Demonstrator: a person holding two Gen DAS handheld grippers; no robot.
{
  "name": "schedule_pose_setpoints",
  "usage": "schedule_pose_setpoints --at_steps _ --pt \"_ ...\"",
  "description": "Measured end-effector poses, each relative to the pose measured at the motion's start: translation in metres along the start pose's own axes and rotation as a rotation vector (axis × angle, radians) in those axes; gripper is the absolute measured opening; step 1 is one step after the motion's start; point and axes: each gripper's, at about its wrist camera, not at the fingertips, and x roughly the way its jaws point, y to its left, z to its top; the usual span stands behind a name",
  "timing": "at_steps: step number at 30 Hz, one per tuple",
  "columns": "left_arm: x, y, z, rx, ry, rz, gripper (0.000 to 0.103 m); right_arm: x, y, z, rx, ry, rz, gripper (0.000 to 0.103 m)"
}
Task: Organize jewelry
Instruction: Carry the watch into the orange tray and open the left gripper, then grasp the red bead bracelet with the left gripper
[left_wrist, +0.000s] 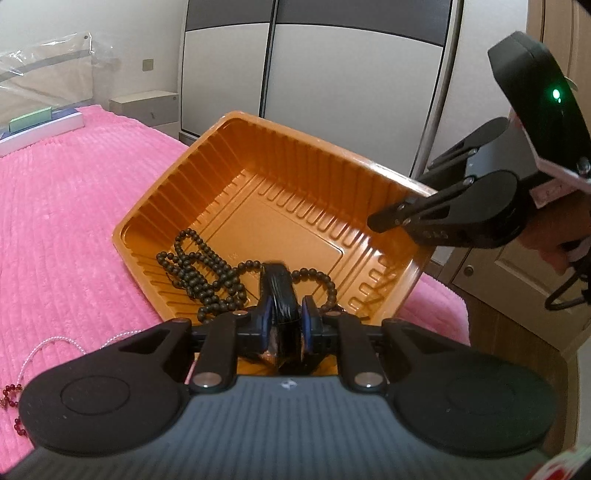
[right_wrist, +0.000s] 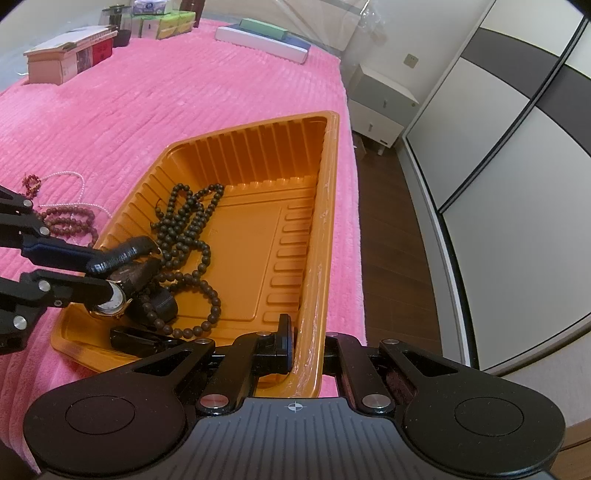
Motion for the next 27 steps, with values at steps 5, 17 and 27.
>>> schedule_pose_setpoints --at_steps 5,17,27 --pt "-0.011 0.01 -0.007 -0.032 -0.013 0.018 0.026 -0.001 0.0 0.0 -0.002 -0.002 0.001 0.005" --pt "-0.061 0.075 -0.049 -0.191 -0.012 0.235 0.027 0.0 0.0 0.0 -0.003 -0.001 0.001 0.005" --pt "-0.085 0.123 -0.094 -0.267 0.033 0.432 0.027 0.002 0.001 0.0 -0.01 0.007 -0.005 0.005"
